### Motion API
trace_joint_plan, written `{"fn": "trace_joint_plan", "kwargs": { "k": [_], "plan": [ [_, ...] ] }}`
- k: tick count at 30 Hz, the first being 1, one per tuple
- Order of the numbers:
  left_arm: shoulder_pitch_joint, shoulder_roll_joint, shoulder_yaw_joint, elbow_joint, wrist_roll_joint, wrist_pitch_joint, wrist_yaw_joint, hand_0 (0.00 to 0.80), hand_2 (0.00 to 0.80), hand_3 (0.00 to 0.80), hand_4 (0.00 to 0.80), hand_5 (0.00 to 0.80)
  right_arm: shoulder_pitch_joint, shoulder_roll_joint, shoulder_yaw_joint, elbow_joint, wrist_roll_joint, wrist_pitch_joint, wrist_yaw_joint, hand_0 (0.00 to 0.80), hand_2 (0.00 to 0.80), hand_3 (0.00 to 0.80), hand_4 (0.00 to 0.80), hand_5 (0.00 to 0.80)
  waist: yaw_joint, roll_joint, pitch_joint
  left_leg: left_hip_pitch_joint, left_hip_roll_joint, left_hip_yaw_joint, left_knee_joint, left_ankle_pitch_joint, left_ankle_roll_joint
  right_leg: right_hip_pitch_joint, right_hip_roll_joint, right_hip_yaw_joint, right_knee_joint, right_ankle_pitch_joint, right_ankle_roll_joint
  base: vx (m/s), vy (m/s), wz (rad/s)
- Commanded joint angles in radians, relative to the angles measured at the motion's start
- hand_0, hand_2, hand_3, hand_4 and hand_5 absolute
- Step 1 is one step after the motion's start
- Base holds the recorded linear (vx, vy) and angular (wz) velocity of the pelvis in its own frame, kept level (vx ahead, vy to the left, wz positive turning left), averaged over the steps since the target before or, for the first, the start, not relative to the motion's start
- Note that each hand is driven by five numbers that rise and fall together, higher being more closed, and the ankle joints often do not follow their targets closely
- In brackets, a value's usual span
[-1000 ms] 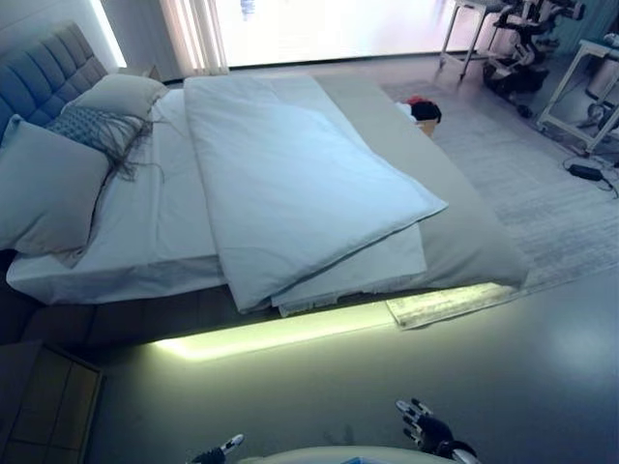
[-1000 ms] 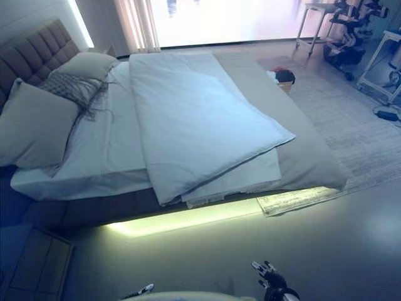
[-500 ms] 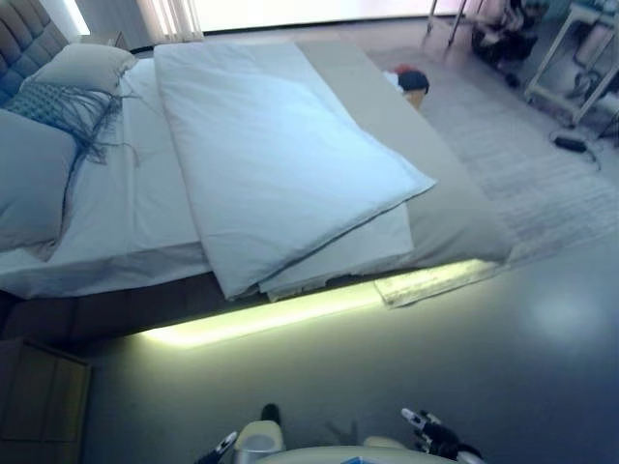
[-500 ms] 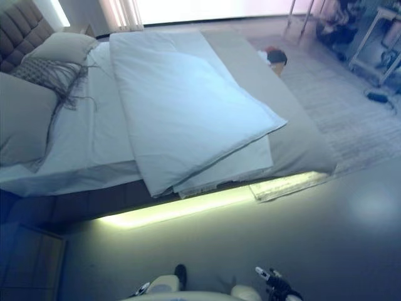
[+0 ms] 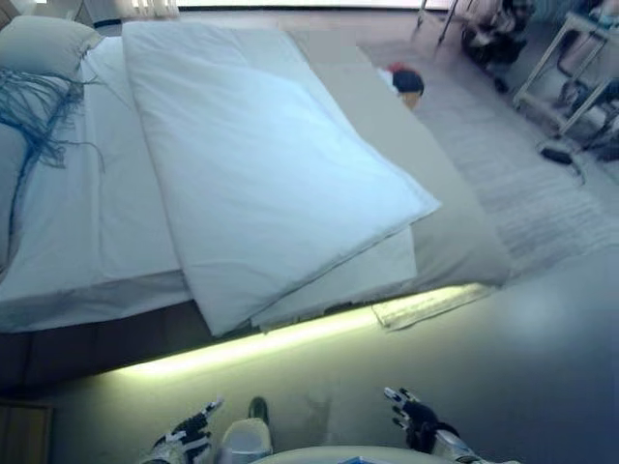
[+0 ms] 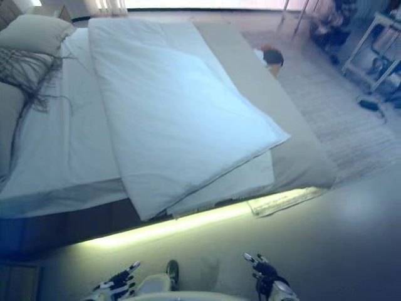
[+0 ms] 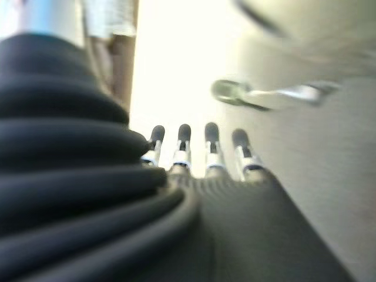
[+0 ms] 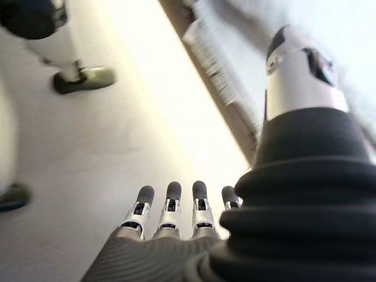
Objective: Make the bed neatly
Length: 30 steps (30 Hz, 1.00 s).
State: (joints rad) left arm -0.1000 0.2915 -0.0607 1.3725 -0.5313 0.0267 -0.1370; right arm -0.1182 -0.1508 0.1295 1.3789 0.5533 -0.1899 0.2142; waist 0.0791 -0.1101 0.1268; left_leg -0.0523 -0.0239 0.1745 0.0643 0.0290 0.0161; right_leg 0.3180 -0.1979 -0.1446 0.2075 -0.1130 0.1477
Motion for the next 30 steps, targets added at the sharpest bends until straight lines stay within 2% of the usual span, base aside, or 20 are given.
{"fn": "trace_joint_plan", "kwargs": {
  "k": [1, 3, 5, 6, 7, 9, 10, 11, 12, 13, 15, 17, 21, 25, 26, 27, 29, 30],
  "plan": [
    [0.044, -0.024, -0.028, 0.028, 0.043, 0.009, 0.001, 0.0, 0.0, 0.0, 0.0, 0.0, 0.044, -0.065, 0.007, -0.059, -0.006, 0.008, 0.002, 0.0, 0.0, 0.0, 0.0, 0.0, 0.013, 0.076, -0.065, -0.119, 0.015, -0.018, 0.033, 0.01, 0.025, -0.098, -0.029, 0.029, 0.253, 0.187, 0.015, 0.347, 0.184, 0.06],
    [0.045, -0.016, -0.035, 0.029, 0.053, 0.017, 0.004, 0.0, 0.0, 0.0, 0.0, 0.0, 0.051, -0.074, 0.01, -0.063, 0.0, 0.009, 0.009, 0.0, 0.0, 0.0, 0.0, 0.0, -0.013, 0.092, -0.055, -0.063, 0.012, -0.022, 0.004, 0.004, 0.032, -0.224, -0.022, 0.037, 0.335, 0.207, -0.008, 0.309, 0.111, 0.19],
    [0.038, -0.013, -0.036, 0.029, 0.043, 0.023, 0.007, 0.0, 0.0, 0.0, 0.0, 0.0, 0.049, -0.08, 0.017, -0.058, 0.009, 0.009, 0.013, 0.0, 0.0, 0.0, 0.0, 0.0, -0.038, 0.112, -0.044, -0.017, 0.026, -0.013, -0.019, 0.004, 0.021, -0.331, -0.002, 0.02, 0.272, 0.18, -0.029, 0.252, -0.007, 0.13],
    [0.031, -0.012, -0.044, 0.024, 0.027, 0.025, 0.009, 0.0, 0.0, 0.0, 0.0, 0.0, 0.044, -0.089, 0.025, -0.056, 0.019, 0.011, 0.019, 0.0, 0.0, 0.0, 0.0, 0.0, -0.053, 0.127, -0.033, 0.016, 0.039, -0.016, -0.034, 0.002, 0.008, -0.392, 0.023, 0.01, 0.21, 0.15, -0.049, 0.222, -0.118, 0.08],
    [0.022, -0.012, -0.054, 0.028, 0.014, 0.018, 0.005, 0.0, 0.0, 0.0, 0.0, 0.0, 0.042, -0.094, 0.029, -0.054, 0.028, 0.008, 0.022, 0.0, 0.0, 0.0, 0.0, 0.0, -0.065, 0.126, -0.017, 0.036, 0.036, -0.033, -0.033, -0.01, 0.004, -0.411, 0.033, 0.004, 0.122, 0.127, -0.057, 0.217, -0.176, 0.14],
    [0.011, -0.016, -0.061, 0.024, -0.007, 0.005, 0.003, 0.0, 0.0, 0.0, 0.0, 0.0, 0.032, -0.095, 0.029, -0.044, 0.028, -0.005, 0.024, 0.0, 0.0, 0.0, 0.0, 0.0, -0.091, 0.106, 0.0, 0.057, 0.005, -0.061, -0.027, -0.061, -0.004, -0.509, 0.026, 0.019, -0.089, 0.246, -0.022, 0.191, -0.218, 0.17],
    [0.002, -0.017, -0.065, 0.017, -0.012, -0.001, 0.001, 0.0, 0.0, 0.0, 0.0, 0.0, 0.019, -0.099, 0.029, -0.044, 0.031, -0.007, 0.021, 0.0, 0.0, 0.0, 0.0, 0.0, -0.109, 0.105, 0.013, 0.07, 0.0, -0.081, -0.018, -0.095, -0.005, -0.558, 0.032, 0.046, -0.139, 0.282, -0.012, 0.151, -0.17, 0.27],
    [-0.009, -0.016, -0.069, 0.008, -0.013, 0.001, -0.002, 0.0, 0.0, 0.0, 0.0, 0.0, 0.005, -0.102, 0.026, -0.043, 0.023, -0.007, 0.015, 0.0, 0.0, 0.0, 0.0, 0.0, -0.126, 0.109, 0.024, 0.082, 0.001, -0.089, -0.003, -0.122, -0.002, -0.591, 0.048, 0.067, -0.144, 0.282, -0.014, 0.121, -0.119, 0.44],
    [-0.01, -0.015, -0.079, 0.006, -0.012, -0.001, 0.003, 0.0, 0.0, 0.0, 0.0, 0.0, -0.002, -0.104, 0.029, -0.044, 0.017, 0.001, -0.002, 0.0, 0.0, 0.0, 0.0, 0.0, -0.127, 0.105, 0.024, 0.076, 0.004, -0.082, 0.019, -0.138, 0.004, -0.567, 0.053, 0.061, -0.134, 0.243, -0.018, 0.225, -0.133, 0.67],
    [-0.004, -0.024, -0.084, 0.003, -0.028, 0.001, 0.021, 0.0, 0.0, 0.0, 0.0, 0.0, -0.009, -0.104, 0.032, -0.047, -0.004, 0.016, -0.03, 0.0, 0.0, 0.0, 0.0, 0.0, -0.127, 0.1, 0.018, 0.081, 0.002, -0.088, 0.059, -0.147, -0.004, -0.533, 0.054, 0.07, -0.116, 0.235, -0.025, 0.291, -0.15, 0.93],
    [0.024, -0.038, -0.069, 0.003, 0.005, 0.0, 0.004, 0.0, 0.0, 0.0, 0.0, 0.0, 0.0, -0.107, 0.031, -0.059, 0.031, 0.009, -0.026, 0.0, 0.0, 0.0, 0.0, 0.0, -0.112, 0.092, 0.005, 0.11, 0.022, -0.083, 0.078, -0.161, -0.018, -0.49, 0.046, 0.021, -0.098, 0.216, -0.033, 0.317, -0.16, 1.08],
    [0.039, -0.049, -0.069, 0.02, 0.039, -0.025, -0.001, 0.0, 0.0, 0.0, 0.0, 0.0, 0.003, -0.105, 0.029, -0.072, 0.04, -0.006, -0.011, 0.0, 0.0, 0.0, 0.0, 0.0, -0.104, 0.086, -0.003, 0.133, 0.041, -0.08, 0.063, -0.154, -0.026, -0.457, 0.051, 0.006, -0.108, 0.206, -0.038, 0.258, -0.126, 0.7],
    [0.048, -0.048, -0.061, 0.021, 0.038, -0.028, -0.012, 0.0, 0.0, 0.0, 0.0, 0.0, 0.007, -0.116, 0.029, -0.082, 0.04, -0.02, 0.017, 0.0, 0.0, 0.0, 0.0, 0.0, -0.106, 0.093, -0.023, 0.174, 0.053, -0.088, 0.017, -0.148, -0.039, -0.43, 0.064, -0.003, -0.105, 0.181, -0.048, 0.201, -0.042, 0.15],
    [0.057, -0.045, -0.069, 0.017, 0.035, -0.011, -0.007, 0.0, 0.0, 0.0, 0.0, 0.0, 0.002, -0.111, 0.025, -0.083, 0.099, -0.011, 0.054, 0.0, 0.0, 0.0, 0.0, 0.0, -0.108, 0.103, -0.031, 0.215, 0.074, -0.066, 0.007, -0.158, -0.053, -0.429, 0.056, -0.044, -0.067, 0.151, -0.049, 0.162, -0.028, 0.04],
    [0.06, -0.044, -0.067, 0.019, 0.03, -0.012, -0.006, 0.0, 0.0, 0.0, 0.0, 0.0, 0.002, -0.109, 0.023, -0.087, 0.115, -0.005, 0.063, 0.0, 0.0, 0.0, 0.0, 0.0, -0.108, 0.105, -0.031, 0.208, 0.084, -0.055, 0.032, -0.145, -0.064, -0.421, 0.057, -0.055, -0.065, 0.142, -0.056, 0.129, -0.01, 0.19],
    [0.063, -0.045, -0.063, 0.021, 0.026, -0.016, -0.007, 0.0, 0.0, 0.0, 0.0, 0.0, 0.004, -0.109, 0.02, -0.093, 0.125, 0.004, 0.076, 0.0, 0.0, 0.0, 0.0, 0.0, -0.105, 0.104, -0.029, 0.178, 0.094, -0.048, 0.112, -0.101, -0.083, -0.4, 0.06, -0.067, -0.072, 0.129, -0.071, 0.092, 0.003, 0.26],
    [0.065, -0.055, -0.066, 0.017, 0.019, -0.026, -0.01, 0.0, 0.0, 0.0, 0.0, 0.0, 0.008, -0.113, 0.02, -0.11, 0.137, 0.012, 0.082, 0.0, 0.0, 0.0, 0.0, 0.0, -0.09, 0.103, -0.013, 0.07, 0.115, -0.061, 0.258, -0.007, -0.114, -0.352, 0.06, -0.079, -0.086, 0.107, -0.093, 0.05, 0.062, 0.16],
    [0.064, -0.062, -0.072, 0.013, 0.015, -0.031, -0.008, 0.0, 0.0, 0.0, 0.0, 0.0, 0.007, -0.118, 0.02, -0.116, 0.149, 0.015, 0.083, 0.0, 0.0, 0.0, 0.0, 0.0, -0.085, 0.102, -0.002, 0.029, 0.145, -0.051, 0.278, 0.024, -0.127, -0.334, 0.051, -0.083, -0.087, 0.097, -0.094, 0.044, 0.159, 0.04]
  ]
}}
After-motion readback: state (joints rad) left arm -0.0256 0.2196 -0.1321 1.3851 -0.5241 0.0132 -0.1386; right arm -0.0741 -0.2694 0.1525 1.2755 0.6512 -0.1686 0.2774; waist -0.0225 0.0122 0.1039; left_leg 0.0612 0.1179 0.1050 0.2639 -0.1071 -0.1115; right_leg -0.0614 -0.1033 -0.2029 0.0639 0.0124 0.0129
